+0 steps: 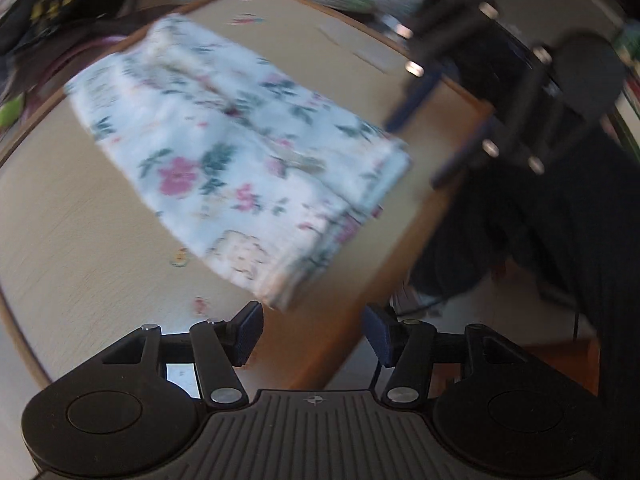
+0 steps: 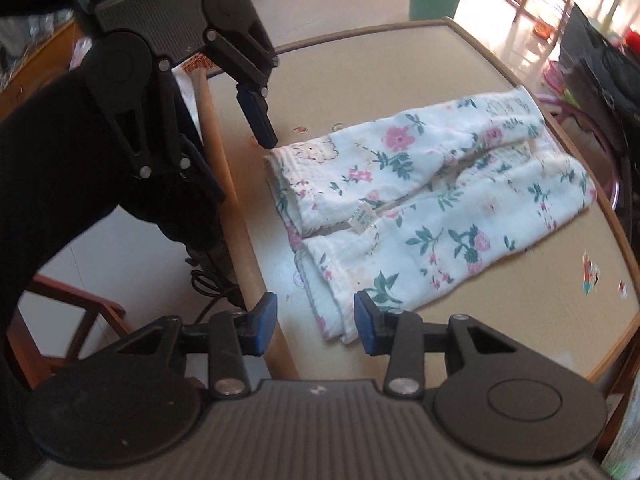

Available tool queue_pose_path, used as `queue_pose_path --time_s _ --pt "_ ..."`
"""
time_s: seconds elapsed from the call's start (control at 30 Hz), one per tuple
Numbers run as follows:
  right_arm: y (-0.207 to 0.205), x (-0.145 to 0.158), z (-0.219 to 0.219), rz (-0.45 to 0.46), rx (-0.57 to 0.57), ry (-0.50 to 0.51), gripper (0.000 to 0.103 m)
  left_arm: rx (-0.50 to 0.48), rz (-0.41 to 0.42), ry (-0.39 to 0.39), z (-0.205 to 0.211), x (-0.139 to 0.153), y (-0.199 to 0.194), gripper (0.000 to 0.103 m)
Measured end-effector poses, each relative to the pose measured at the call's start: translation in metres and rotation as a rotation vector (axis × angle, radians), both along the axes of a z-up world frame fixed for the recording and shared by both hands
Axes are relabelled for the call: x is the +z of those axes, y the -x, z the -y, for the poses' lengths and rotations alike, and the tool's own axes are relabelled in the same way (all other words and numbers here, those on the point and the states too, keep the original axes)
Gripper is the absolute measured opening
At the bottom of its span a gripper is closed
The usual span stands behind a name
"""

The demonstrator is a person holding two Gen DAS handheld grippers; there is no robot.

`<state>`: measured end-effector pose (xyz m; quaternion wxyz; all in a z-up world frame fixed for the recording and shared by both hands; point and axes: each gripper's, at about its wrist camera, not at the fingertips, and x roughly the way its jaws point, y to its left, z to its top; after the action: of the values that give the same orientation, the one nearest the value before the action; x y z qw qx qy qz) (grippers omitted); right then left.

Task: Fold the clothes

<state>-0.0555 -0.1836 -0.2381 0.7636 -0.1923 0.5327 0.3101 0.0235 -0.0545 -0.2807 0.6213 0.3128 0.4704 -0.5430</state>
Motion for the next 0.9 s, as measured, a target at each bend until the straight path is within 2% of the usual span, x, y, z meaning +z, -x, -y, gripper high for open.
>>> queue_pose_path --time_s 0.13,0.3,0.47,0.63,0.87,0.9 --pt "-0.001 -0.009 -0.011 0.046 0.059 0.052 0.042 -0.065 0.154 0.039 0.0 0.005 0.009 0.057" --pt "-0.004 -0.019 -0.014 0.02 0.081 0.035 0.041 -0.132 0.237 0.077 -0.001 0.01 0.01 0.057" --pt "-0.008 -0.029 -0.012 0.007 0.082 0.048 0.041 -0.225 0.219 0.095 0.012 0.001 0.018 0.056" --pt "-0.01 -0.031 -0.013 0.007 0.095 0.057 0.04 -0.276 0.196 0.066 0.027 -0.018 0.019 0.054" --pt "-0.013 -0.032 -0.015 0.02 0.117 0.062 0.037 -0.289 0.174 0.098 0.031 -0.022 0.016 0.052" --pt "-0.013 -0.032 -0.016 0.019 0.12 0.064 0.037 -0.288 0.164 0.102 0.032 -0.022 0.015 0.047"
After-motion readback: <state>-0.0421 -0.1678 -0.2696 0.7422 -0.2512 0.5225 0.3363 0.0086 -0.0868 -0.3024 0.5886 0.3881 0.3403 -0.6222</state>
